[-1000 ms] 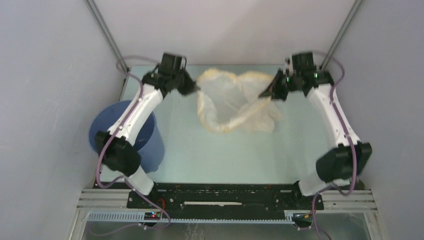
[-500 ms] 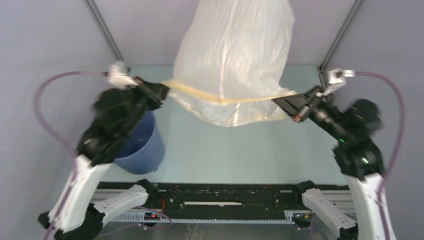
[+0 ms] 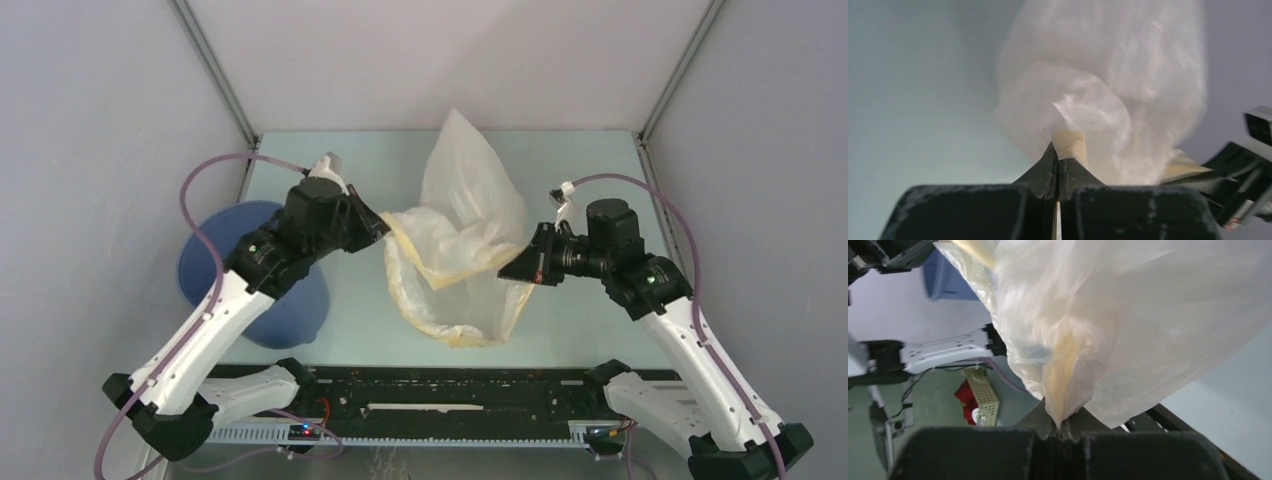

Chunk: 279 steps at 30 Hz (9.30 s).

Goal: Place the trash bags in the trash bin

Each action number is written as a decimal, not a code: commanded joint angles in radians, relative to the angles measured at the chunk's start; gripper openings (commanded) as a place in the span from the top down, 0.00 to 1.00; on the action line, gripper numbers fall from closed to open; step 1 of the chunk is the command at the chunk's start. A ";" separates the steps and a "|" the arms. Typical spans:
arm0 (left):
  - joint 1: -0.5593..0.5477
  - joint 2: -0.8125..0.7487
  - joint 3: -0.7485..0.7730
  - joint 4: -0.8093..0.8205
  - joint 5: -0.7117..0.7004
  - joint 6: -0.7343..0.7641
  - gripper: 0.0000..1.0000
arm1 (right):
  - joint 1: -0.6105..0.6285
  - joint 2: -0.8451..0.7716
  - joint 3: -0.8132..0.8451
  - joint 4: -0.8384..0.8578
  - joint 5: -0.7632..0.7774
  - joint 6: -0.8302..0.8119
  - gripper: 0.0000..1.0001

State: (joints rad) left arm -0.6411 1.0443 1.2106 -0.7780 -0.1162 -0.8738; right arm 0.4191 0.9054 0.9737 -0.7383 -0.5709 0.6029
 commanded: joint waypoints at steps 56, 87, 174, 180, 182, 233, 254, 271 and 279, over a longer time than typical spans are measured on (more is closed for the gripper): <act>-0.459 0.455 0.515 0.390 0.063 -0.314 1.00 | 0.405 -0.126 0.183 0.198 0.706 0.033 0.39; -0.182 0.003 0.327 -0.640 -0.551 0.091 0.12 | 0.179 -0.210 0.497 -0.240 0.491 -0.109 1.00; -0.430 -0.590 0.009 -0.101 -0.556 -0.165 0.10 | 0.805 0.236 0.880 0.827 0.888 0.835 1.00; -0.430 -0.603 0.015 -0.138 -0.575 -0.183 0.11 | 0.853 0.234 0.840 0.773 0.969 0.972 1.00; -0.430 -0.594 0.026 -0.159 -0.589 -0.196 0.11 | 0.852 0.201 0.833 0.683 1.038 0.981 1.00; -0.162 0.128 0.196 0.002 -0.026 0.045 0.06 | 0.279 0.073 0.523 0.023 0.852 1.070 1.00; -0.177 -0.434 -0.130 0.004 0.094 0.072 0.05 | -0.109 0.060 0.427 0.306 -0.375 0.249 1.00; 0.108 0.050 0.332 0.112 0.301 0.031 0.22 | -0.160 0.107 0.456 0.130 -0.580 0.036 1.00; -0.031 0.150 0.186 0.202 0.357 0.080 0.66 | -0.144 0.101 0.490 0.210 -0.478 0.141 1.00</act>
State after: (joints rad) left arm -0.5861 1.1866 1.4479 -0.6350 0.1856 -0.8501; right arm 0.2638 1.0153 1.4235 -0.6029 -1.1103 0.6834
